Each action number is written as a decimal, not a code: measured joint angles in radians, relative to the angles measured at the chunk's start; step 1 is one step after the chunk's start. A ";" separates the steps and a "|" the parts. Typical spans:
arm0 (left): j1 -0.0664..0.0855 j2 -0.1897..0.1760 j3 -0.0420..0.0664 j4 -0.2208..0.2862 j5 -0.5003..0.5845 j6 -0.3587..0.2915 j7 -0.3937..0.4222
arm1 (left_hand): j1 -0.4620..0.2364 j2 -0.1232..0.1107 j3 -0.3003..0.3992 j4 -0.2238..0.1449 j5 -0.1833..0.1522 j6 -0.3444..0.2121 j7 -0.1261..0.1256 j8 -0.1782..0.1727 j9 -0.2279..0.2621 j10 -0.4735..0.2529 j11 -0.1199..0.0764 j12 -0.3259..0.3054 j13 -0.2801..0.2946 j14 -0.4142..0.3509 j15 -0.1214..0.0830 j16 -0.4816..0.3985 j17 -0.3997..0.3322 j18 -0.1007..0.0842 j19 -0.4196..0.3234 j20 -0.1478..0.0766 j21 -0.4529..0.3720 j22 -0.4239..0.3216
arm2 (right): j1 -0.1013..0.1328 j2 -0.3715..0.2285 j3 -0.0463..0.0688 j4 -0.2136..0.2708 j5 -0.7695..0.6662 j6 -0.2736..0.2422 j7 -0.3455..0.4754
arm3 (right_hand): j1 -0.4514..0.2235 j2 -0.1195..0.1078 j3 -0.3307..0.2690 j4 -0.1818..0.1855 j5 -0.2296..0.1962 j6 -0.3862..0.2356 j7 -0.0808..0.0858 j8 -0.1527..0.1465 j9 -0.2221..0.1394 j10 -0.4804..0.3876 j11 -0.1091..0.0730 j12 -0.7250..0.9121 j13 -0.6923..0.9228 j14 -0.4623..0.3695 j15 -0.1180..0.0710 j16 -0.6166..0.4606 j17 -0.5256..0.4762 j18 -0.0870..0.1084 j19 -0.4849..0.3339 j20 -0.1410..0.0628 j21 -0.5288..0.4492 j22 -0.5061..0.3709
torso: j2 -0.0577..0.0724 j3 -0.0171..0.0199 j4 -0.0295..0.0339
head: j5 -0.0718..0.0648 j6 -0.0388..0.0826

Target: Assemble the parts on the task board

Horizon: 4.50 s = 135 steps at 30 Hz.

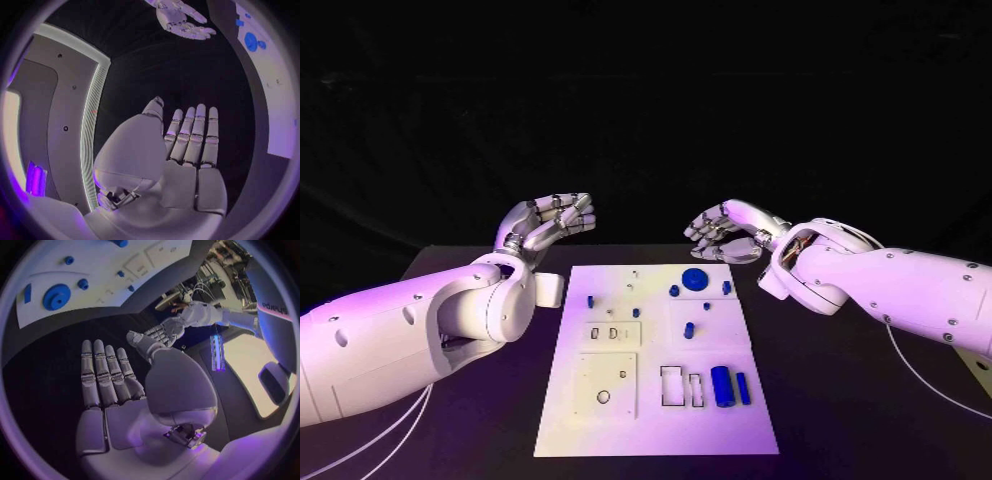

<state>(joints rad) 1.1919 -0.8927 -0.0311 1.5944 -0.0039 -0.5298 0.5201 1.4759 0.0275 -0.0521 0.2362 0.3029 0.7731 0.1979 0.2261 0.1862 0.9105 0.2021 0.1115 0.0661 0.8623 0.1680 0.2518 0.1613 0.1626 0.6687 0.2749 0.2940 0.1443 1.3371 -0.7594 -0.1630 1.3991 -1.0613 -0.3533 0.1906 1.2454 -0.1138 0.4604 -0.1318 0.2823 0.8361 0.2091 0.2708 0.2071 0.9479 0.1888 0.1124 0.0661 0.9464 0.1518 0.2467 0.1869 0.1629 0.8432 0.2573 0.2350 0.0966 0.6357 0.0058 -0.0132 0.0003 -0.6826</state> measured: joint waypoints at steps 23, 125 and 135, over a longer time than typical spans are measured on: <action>0.012 -0.079 0.026 0.142 -0.072 0.074 -0.060 | -0.016 -0.020 -0.064 0.019 0.011 0.035 0.007 0.008 0.002 0.060 -0.007 -0.016 0.001 0.051 -0.008 0.003 0.024 0.000 0.067 -0.005 0.007 -0.015 | 0.005 0.081 0.001 -0.021 -0.511 0.092 -0.260 | -0.035 -0.120 -0.016 0.087 -0.023 0.148 -0.060 -0.024 0.124 0.198 -0.094 -0.048 0.076 0.517 -0.145 0.858 0.799 0.000 0.442 -0.164 0.574 0.440 | 0.090 -0.0067 0.0191 | -0.020 0.020; 0.043 -0.071 0.027 0.124 -0.075 0.200 -0.162 | -0.127 -0.136 0.505 -0.158 0.078 -0.024 -0.005 0.052 0.002 0.094 -0.016 -0.037 0.001 0.083 -0.027 0.018 0.084 -0.001 0.118 -0.025 0.019 -0.037 | -0.018 0.325 0.005 -0.218 -0.520 -0.115 -0.315 | 0.037 -0.060 0.212 0.082 -0.173 0.211 -0.081 0.029 0.279 0.283 -0.111 -0.031 0.121 0.518 -0.165 1.121 1.008 -0.041 0.471 -0.173 0.971 0.942 | 0.146 -0.0007 0.0401 | -0.014 0.031; 0.051 -0.071 0.027 0.121 -0.075 0.201 -0.162 | -0.130 -0.140 0.508 -0.160 0.078 -0.028 -0.002 0.052 0.002 0.094 -0.016 -0.037 0.001 0.083 -0.027 0.018 0.084 -0.001 0.118 -0.025 0.019 -0.037 | -0.024 0.343 0.005 -0.233 -0.510 -0.099 -0.315 | 0.037 -0.060 0.215 0.085 -0.170 0.208 -0.082 0.028 0.278 0.283 -0.111 -0.036 0.121 0.518 -0.165 1.121 1.008 -0.041 0.471 -0.173 0.971 0.942 | 0.151 -0.0035 0.0441 | -0.014 0.029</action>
<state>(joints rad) 1.2425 -0.9636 -0.0037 1.7155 -0.0785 -0.3290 0.3580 1.3456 -0.1123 0.4555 0.0760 0.3809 0.7452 0.1962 0.2781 0.1881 1.0047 0.1861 0.0746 0.0673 0.9455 0.1413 0.2698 0.2456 0.1619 0.7864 0.2503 0.3125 0.1076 1.3127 -0.4167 -0.1585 1.1665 -1.5711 -0.4518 -0.1239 1.2824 -0.1735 0.6754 -0.0468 0.1124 1.0441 0.1275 0.2993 0.4854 1.2311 0.0782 0.0760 0.1868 1.4648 -0.0129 1.3672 1.1949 0.1222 1.3141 0.0841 1.2062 1.0388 0.7867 0.0023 0.0309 -0.0141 -0.6535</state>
